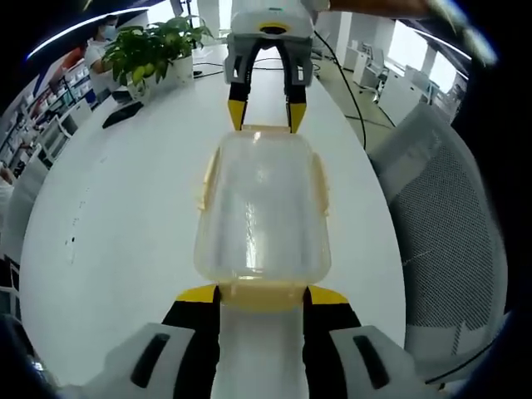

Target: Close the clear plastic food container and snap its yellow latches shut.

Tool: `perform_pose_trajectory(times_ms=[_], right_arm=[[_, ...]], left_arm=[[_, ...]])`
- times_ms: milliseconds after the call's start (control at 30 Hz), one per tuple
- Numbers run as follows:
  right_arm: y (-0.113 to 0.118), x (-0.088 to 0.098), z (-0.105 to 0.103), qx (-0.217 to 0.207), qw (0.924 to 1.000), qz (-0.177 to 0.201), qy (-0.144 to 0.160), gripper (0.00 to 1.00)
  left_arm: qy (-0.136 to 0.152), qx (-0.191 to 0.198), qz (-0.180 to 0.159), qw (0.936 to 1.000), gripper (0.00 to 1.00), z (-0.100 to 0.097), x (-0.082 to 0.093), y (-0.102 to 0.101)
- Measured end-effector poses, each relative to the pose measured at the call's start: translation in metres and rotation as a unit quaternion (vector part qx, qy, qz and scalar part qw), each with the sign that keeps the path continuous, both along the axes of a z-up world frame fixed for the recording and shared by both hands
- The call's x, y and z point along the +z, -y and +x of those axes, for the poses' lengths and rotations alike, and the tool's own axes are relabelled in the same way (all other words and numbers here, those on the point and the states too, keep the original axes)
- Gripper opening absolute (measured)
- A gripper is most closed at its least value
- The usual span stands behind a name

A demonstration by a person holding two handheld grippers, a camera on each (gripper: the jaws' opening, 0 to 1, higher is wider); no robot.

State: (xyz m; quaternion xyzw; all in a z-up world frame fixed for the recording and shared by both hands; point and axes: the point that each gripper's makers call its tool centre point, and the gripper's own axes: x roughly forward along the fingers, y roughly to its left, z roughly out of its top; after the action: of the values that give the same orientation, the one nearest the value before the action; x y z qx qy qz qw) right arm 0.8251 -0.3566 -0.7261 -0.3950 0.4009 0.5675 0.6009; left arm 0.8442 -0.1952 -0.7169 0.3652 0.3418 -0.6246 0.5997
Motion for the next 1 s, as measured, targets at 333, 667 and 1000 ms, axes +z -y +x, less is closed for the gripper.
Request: perform_pose_trajectory(times_ms=[333,667,1000], right_arm=[[0.001,-0.002,0.0,0.006,1.0,0.001,-0.004,0.37],[0.003,-0.006,0.0,0.014,0.9999,-0.006,-0.003,0.37],[0.007,-0.01,0.001,0.008,0.9999,-0.014,0.005,0.33]], left_arm=[[-0.01,0.0,-0.001,0.9999,0.33,-0.001,-0.004,0.0],[-0.011,-0.002,-0.006,0.9999,0.33,-0.001,-0.006,0.0],[0.0,-0.002,-0.008,1.0,0.34,-0.001,-0.009,0.0]])
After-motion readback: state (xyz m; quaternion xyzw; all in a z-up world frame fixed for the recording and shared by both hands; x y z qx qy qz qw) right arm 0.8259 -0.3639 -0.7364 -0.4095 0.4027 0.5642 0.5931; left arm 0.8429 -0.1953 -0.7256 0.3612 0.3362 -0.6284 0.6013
